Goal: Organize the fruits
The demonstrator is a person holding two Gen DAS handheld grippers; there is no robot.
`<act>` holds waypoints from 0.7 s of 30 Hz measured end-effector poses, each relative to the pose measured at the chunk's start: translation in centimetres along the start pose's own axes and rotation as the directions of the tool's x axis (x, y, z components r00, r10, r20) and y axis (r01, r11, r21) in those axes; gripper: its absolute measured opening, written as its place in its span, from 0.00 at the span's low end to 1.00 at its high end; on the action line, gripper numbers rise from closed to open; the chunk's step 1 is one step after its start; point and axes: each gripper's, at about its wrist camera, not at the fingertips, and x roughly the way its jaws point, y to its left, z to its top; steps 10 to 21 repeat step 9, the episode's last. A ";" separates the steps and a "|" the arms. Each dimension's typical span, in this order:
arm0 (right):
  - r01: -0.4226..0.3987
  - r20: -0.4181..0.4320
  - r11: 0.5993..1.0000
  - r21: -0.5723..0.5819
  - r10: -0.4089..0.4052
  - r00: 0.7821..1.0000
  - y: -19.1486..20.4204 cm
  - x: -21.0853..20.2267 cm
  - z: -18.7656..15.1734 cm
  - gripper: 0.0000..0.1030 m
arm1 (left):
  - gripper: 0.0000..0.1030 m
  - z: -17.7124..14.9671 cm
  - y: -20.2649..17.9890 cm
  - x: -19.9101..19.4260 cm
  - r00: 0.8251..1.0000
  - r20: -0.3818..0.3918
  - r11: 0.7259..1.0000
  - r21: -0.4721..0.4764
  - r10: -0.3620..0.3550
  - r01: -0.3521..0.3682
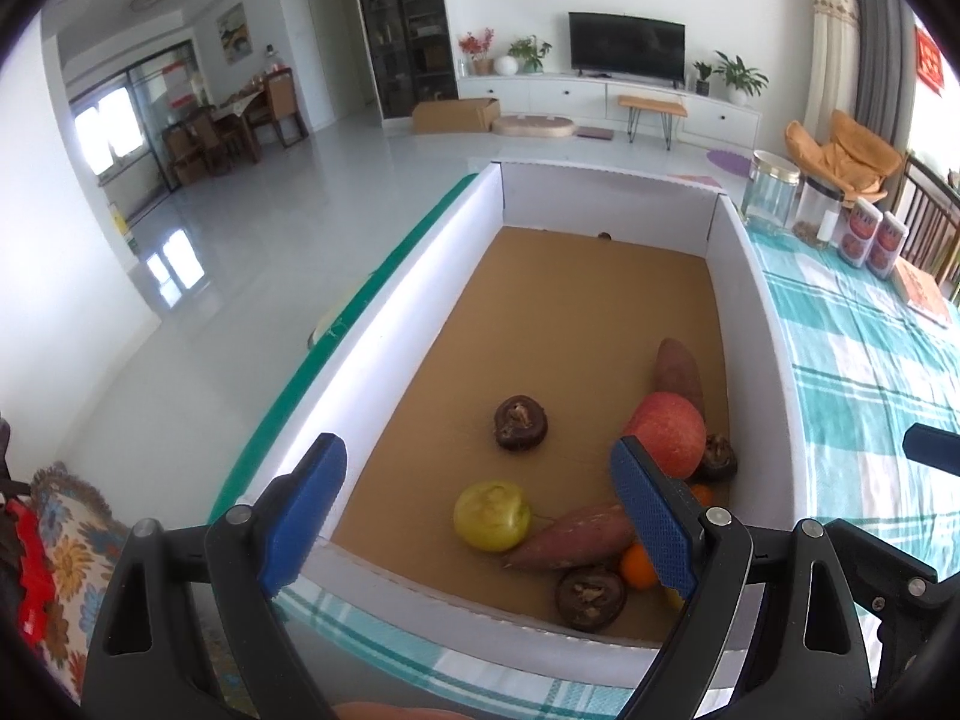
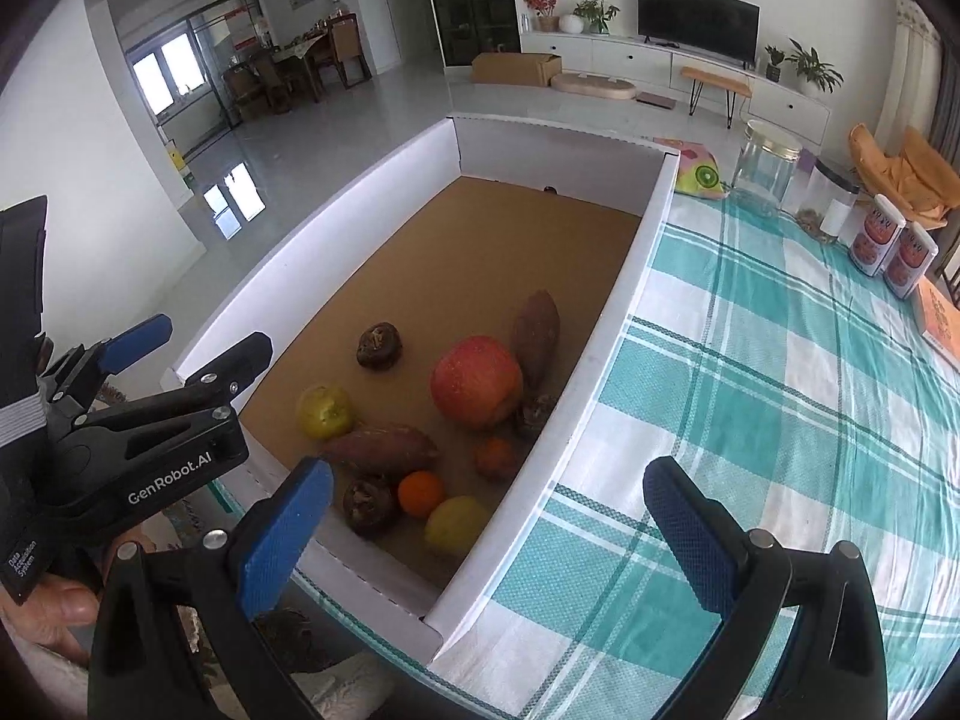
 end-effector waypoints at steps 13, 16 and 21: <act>0.004 0.002 1.000 -0.012 -0.004 1.000 0.3 0.2 0.2 1.00 | 0.91 -0.3 0.4 -0.1 1.000 -0.015 1.000 -0.016 -0.006 0.006; 0.004 0.002 1.000 -0.012 -0.004 1.000 0.3 0.2 0.2 1.00 | 0.91 -0.3 0.4 -0.1 1.000 -0.015 1.000 -0.016 -0.006 0.006; 0.004 0.002 1.000 -0.012 -0.004 1.000 0.3 0.2 0.2 1.00 | 0.91 -0.3 0.4 -0.1 1.000 -0.015 1.000 -0.016 -0.006 0.006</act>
